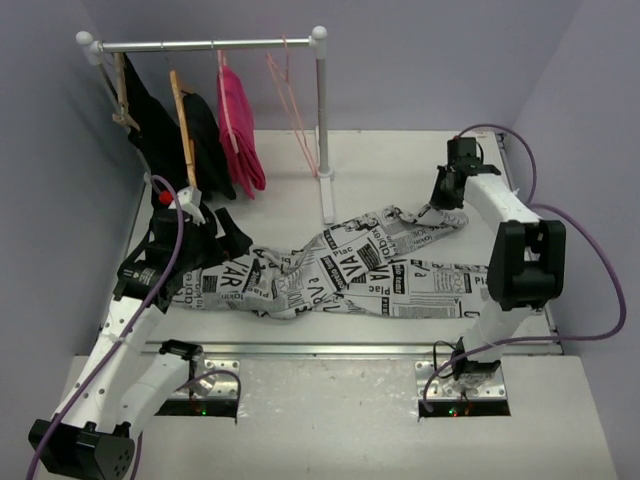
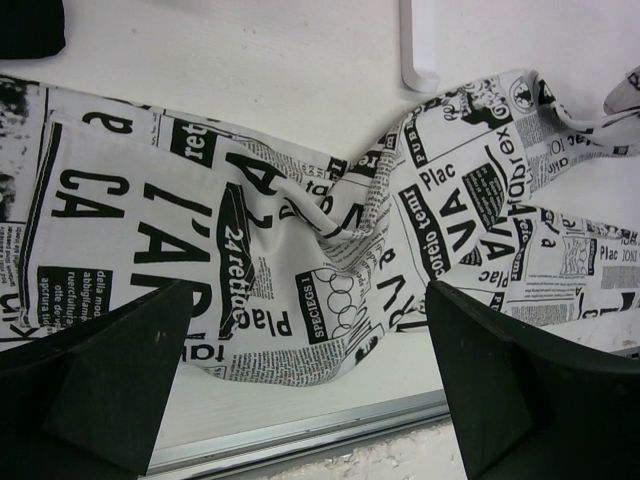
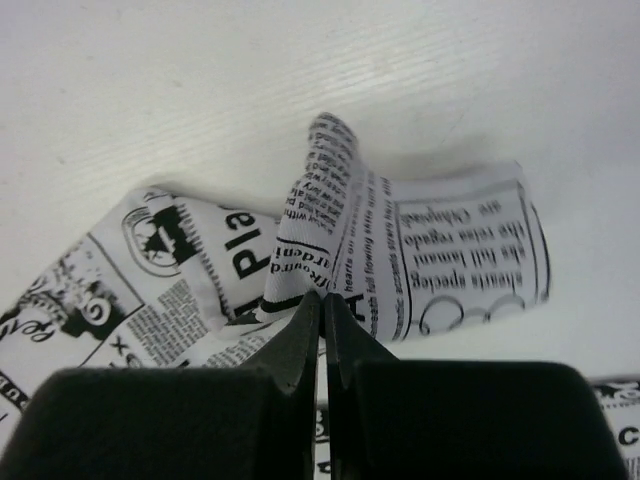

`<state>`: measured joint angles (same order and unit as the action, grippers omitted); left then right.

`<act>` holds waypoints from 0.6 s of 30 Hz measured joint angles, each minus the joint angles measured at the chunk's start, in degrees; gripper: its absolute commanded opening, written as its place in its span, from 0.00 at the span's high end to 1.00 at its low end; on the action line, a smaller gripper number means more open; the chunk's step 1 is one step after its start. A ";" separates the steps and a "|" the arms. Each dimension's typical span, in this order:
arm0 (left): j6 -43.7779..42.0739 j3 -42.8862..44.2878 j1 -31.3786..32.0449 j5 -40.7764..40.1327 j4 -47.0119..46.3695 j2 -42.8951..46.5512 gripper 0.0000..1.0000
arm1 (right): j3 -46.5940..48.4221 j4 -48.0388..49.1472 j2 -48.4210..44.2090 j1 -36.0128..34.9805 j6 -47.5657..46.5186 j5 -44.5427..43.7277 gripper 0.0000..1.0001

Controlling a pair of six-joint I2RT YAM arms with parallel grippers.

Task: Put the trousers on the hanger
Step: Fold the trousers at the center of the board.

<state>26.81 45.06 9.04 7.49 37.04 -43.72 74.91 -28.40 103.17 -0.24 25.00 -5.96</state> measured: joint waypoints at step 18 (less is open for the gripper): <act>0.17 -0.07 0.00 -1.23 -0.09 0.35 0.00 | -10.64 -6.98 -35.17 -1.61 3.21 -14.50 1.00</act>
<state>26.98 44.99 9.04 6.25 36.95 -43.37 64.27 -35.38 68.00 -1.85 28.22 -20.46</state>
